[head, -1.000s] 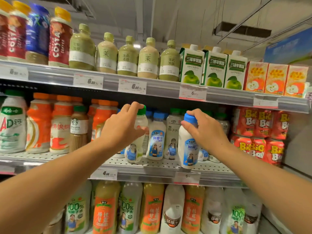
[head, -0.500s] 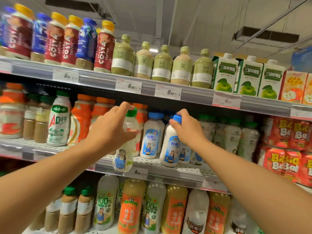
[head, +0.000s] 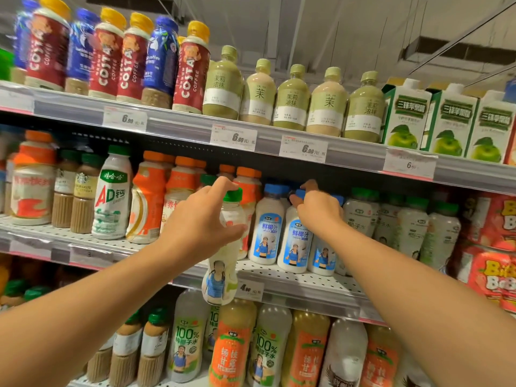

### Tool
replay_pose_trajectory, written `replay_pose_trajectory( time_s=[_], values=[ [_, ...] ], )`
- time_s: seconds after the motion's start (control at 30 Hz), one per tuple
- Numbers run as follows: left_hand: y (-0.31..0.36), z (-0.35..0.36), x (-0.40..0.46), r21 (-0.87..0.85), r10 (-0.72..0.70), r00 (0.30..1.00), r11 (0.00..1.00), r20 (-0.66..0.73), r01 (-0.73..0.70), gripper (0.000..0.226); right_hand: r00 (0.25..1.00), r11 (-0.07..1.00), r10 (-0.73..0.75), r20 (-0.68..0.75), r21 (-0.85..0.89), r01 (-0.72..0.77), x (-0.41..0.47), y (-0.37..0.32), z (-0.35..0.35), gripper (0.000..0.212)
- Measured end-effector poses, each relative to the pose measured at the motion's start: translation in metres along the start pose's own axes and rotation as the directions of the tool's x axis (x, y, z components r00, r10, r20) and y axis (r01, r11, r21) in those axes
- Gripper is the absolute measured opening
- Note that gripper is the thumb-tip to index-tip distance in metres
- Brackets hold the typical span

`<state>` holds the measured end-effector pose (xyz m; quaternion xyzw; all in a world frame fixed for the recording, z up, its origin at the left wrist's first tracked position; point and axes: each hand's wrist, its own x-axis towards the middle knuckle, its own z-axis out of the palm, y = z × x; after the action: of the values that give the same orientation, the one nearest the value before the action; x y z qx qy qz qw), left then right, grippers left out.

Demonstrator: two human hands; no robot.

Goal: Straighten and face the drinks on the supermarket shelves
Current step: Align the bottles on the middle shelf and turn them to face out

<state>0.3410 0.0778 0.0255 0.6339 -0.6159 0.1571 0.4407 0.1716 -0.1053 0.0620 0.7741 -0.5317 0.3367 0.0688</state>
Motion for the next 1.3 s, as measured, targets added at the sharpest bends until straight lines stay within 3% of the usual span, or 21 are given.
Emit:
replay_pose_trajectory(
  time_s=[0.33, 0.4, 0.47, 0.53, 0.6, 0.73, 0.93, 1.07, 1.13, 1.2, 1.3],
  values=[
    [0.008, 0.015, 0.003, -0.033, 0.056, 0.998, 0.998, 0.018, -0.056, 0.061, 0.997, 0.999, 0.023, 0.072, -0.034, -0.021, -0.003, -0.001, 0.002, 0.047],
    [0.012, 0.019, 0.005, -0.044, 0.054, 0.998, 0.998, 0.012, -0.053, 0.061, 1.0, 0.999, -0.029, 0.009, -0.019, 0.029, -0.016, -0.001, -0.001, 0.049],
    [0.018, 0.025, 0.007, -0.063, 0.047, 0.999, 0.997, 0.012, -0.047, 0.061, 0.981, 0.98, -0.156, -0.111, 0.108, 0.168, -0.038, 0.0, -0.005, 0.046],
    [0.027, 0.031, 0.008, -0.119, 0.037, 0.999, 0.992, 0.014, -0.035, 0.062, 0.966, 0.888, -0.225, -0.129, 0.381, 0.258, -0.07, 0.003, -0.008, 0.039],
    [0.039, 0.037, 0.009, -0.183, 0.034, 0.999, 0.983, 0.022, -0.03, 0.064, 0.972, 0.782, -0.233, 0.005, 0.595, 0.185, -0.107, 0.01, -0.01, 0.036],
    [0.075, 0.052, 0.014, -0.182, 0.02, 1.0, 0.983, 0.006, -0.019, 0.076, 0.952, 0.688, -0.206, 0.227, 0.725, -0.024, -0.157, 0.026, -0.009, 0.059],
    [0.128, 0.085, 0.017, -0.194, 0.076, 0.997, 0.978, 0.009, -0.072, 0.093, 0.996, 0.755, 0.023, 0.09, 0.651, -0.076, -0.156, 0.069, -0.022, 0.061],
    [0.142, 0.097, 0.019, -0.348, 0.102, 0.989, 0.936, 0.11, -0.058, 0.094, 0.996, 0.791, 0.071, 0.059, 0.605, -0.092, -0.144, 0.111, -0.043, 0.065],
    [0.134, 0.109, 0.014, -0.231, 0.111, 0.976, 0.971, 0.189, -0.066, 0.08, 0.995, 0.8, 0.096, -0.006, 0.595, -0.074, -0.135, 0.132, -0.055, 0.059],
    [0.119, 0.124, 0.004, 0.005, 0.088, 0.933, 0.995, 0.35, -0.096, 0.06, 0.989, 0.794, 0.132, -0.062, 0.604, -0.068, -0.125, 0.151, -0.065, 0.051],
    [0.097, 0.144, -0.012, 0.279, 0.03, 0.856, 0.939, 0.516, -0.201, 0.045, 0.983, 0.792, 0.166, -0.073, 0.604, -0.089, -0.109, 0.172, -0.071, 0.05]
  ],
)
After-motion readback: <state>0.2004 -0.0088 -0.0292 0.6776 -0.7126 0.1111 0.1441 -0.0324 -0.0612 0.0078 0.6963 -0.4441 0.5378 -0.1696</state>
